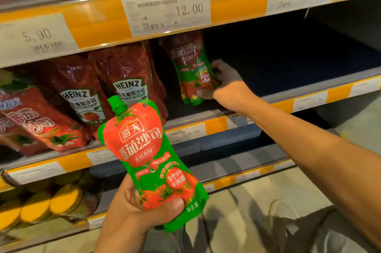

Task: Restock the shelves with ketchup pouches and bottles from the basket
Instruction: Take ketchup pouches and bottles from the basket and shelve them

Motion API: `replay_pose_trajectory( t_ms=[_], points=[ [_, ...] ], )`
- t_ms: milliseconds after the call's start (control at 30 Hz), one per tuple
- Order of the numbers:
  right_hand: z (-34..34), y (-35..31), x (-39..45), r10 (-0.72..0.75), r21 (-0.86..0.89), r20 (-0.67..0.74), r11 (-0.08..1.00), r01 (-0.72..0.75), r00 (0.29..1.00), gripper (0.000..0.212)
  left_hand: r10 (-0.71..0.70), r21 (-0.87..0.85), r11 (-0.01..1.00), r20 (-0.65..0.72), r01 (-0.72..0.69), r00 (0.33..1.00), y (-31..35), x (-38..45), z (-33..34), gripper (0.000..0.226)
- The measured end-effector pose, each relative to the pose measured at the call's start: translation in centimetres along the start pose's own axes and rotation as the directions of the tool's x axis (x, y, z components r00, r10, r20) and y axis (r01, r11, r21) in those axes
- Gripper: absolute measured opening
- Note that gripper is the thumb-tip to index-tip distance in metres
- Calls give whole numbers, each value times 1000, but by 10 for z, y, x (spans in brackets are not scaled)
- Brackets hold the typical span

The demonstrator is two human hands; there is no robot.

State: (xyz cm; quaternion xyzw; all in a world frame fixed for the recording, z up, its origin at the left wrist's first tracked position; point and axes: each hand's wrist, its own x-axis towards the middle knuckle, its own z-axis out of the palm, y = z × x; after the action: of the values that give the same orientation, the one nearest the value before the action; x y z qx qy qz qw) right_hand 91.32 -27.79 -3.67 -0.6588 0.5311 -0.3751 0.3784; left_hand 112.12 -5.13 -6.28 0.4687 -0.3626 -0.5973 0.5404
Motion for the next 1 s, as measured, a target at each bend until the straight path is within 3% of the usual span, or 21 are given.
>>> replay_pose_trajectory(
  t_ms=[100, 267, 400, 567, 667, 900, 1000],
  points=[
    [4, 1, 2, -1, -112, 21, 994, 3, 1000, 76, 27, 15, 1000, -25, -27, 999, 2, 8, -1, 83],
    [17, -1, 21, -18, -260, -21, 966, 12, 1000, 62, 105, 53, 994, -100, -101, 989, 10, 20, 5, 70],
    [27, -3, 45, -47, -176, -19, 983, 43, 999, 62, 119, 14, 993, -161, -119, 980, 9, 26, 3, 85],
    [42, -12, 84, -99, -273, 25, 956, 102, 995, 71, 120, -27, 991, -189, -128, 975, 12, 32, 1, 90],
    [53, -14, 100, -111, -268, 34, 956, 116, 993, 71, 122, -22, 991, -199, -129, 972, 13, 32, 1, 104],
    [70, -16, 115, -125, -291, 91, 946, 146, 988, 62, 112, -20, 993, -250, -120, 962, 10, 34, -1, 96],
    [62, -14, 109, -84, -278, 65, 955, 99, 994, 69, 127, -16, 991, -263, -136, 956, 11, 35, -1, 92]
  ],
)
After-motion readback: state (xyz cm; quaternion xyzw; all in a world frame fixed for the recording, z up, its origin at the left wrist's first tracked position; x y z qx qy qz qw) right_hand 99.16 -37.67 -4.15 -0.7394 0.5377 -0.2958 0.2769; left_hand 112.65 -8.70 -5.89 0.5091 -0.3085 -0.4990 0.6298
